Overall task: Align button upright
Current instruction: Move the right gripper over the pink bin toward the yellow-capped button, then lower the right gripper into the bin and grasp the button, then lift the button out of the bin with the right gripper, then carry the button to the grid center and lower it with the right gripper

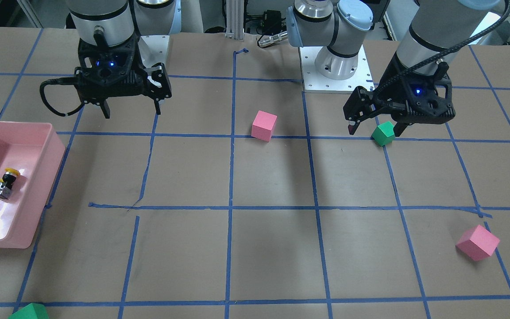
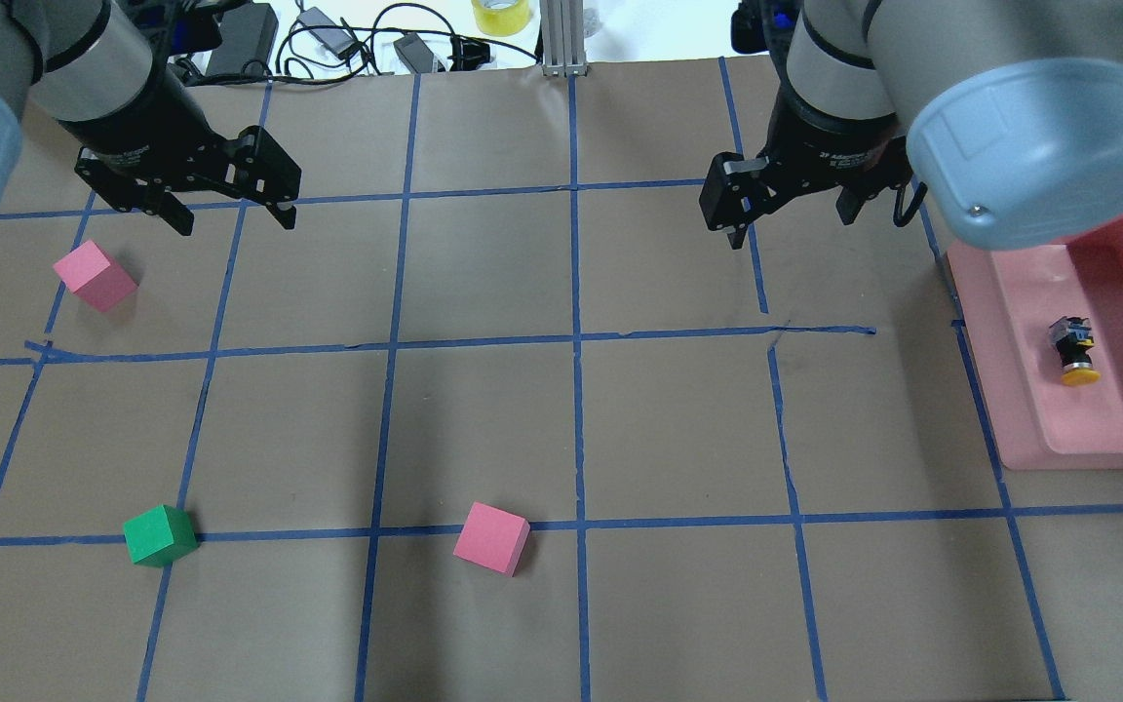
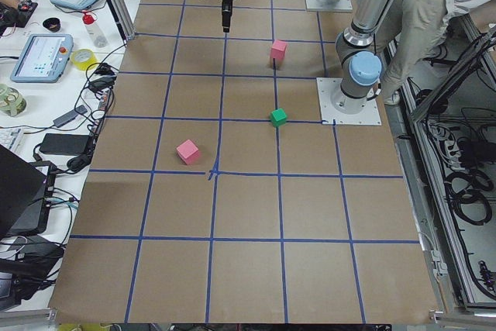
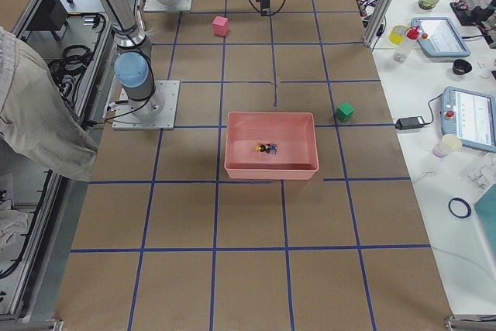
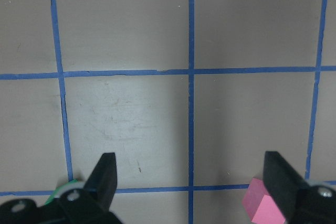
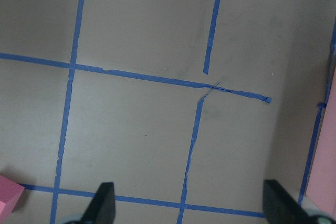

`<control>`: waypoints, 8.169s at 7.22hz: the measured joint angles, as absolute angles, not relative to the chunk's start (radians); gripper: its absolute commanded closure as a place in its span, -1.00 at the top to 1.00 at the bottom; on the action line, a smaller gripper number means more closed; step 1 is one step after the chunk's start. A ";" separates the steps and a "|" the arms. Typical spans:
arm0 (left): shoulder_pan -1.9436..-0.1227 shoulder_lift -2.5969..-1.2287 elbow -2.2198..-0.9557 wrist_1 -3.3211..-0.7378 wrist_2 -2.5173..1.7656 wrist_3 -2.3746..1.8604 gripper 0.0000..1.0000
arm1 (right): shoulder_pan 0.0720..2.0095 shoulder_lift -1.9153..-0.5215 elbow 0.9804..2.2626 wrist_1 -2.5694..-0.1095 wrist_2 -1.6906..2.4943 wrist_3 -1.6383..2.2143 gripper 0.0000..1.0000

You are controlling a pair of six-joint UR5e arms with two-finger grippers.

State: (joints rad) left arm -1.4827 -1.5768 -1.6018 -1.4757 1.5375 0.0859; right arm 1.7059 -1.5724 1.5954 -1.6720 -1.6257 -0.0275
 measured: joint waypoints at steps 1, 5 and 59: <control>-1.482 -1.577 -1.602 -1.476 1.538 0.086 1.00 | 1.692 -1.573 1.596 -1.675 -1.624 -0.029 1.00; -1.482 -1.577 -1.603 -1.476 1.539 0.086 1.00 | 1.654 -1.574 1.595 -1.675 -1.619 -0.042 1.00; -1.485 -1.574 -1.628 -1.462 1.547 0.086 1.00 | 2.005 -1.078 1.768 -2.350 -1.516 0.288 -0.49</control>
State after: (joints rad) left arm -1.4848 -1.5744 -1.6284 -1.4621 1.5469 0.0859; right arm 2.0049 -1.0780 1.7681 -2.3497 -1.5162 0.2881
